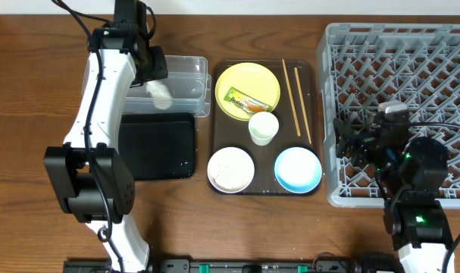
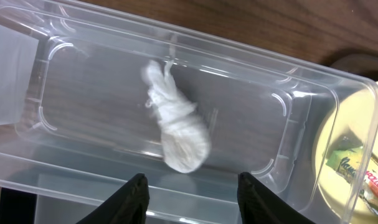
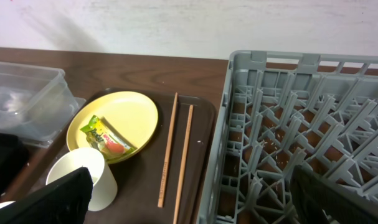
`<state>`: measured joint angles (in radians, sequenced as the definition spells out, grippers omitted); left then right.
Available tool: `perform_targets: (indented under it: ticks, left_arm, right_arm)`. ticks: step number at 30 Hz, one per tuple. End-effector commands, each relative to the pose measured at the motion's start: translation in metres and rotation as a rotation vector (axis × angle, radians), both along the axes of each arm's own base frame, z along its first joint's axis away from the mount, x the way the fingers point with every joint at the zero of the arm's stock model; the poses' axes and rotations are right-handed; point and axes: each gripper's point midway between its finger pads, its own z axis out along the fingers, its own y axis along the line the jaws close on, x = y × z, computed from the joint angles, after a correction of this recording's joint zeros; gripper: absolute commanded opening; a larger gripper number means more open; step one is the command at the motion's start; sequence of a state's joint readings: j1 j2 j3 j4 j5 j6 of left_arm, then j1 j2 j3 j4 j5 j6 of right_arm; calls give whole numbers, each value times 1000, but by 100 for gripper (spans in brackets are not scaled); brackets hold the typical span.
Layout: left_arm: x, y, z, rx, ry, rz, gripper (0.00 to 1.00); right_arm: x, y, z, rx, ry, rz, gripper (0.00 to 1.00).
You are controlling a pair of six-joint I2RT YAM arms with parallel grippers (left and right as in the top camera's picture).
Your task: Sort waste into correct bins and load items into the dishwasher rack
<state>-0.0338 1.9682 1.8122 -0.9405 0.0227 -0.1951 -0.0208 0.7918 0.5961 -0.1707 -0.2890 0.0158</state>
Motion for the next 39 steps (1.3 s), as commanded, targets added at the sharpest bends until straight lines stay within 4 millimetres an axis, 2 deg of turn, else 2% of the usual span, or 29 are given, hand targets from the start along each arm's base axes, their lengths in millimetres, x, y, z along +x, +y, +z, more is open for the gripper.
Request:
perform_targets:
  ticks: [1,2,5,8,13,17,22,29,39]
  left_arm:
    - [-5,-1,-1,-9,14,-2,49]
    - [-5,-7,1,-35,11,-38,49]
    - [-7,-44,9,-126,-15,-262,51]
    - [-12,-80,11,-143,-31,-457,59]
    - [-19,-133,0,-93,-40,-680,64]
    - [-18,-169,-24,-72,-27,-773,65]
    - [-19,-194,-58,-73,17,-821,66]
    - [-15,-213,-93,-73,34,-855,71]
    - [-10,-222,-121,-41,34,-932,83]
  right_arm:
    - [2,0,14,14,-27,-2,99]
    - [2,0,14,14,-27,-2,99]
    - [2,0,14,14,-27,-2,99]
    - [2,0,14,14,-27,-2,99]
    - [2,0,14,14,-27,-2,99]
    - [2,0,14,15,-26,-1,99]
    - [1,0,13,15,-22,-2,99]
    - [2,0,10,15,-11,-2,99]
    - [5,0,3,16,14,-2,99]
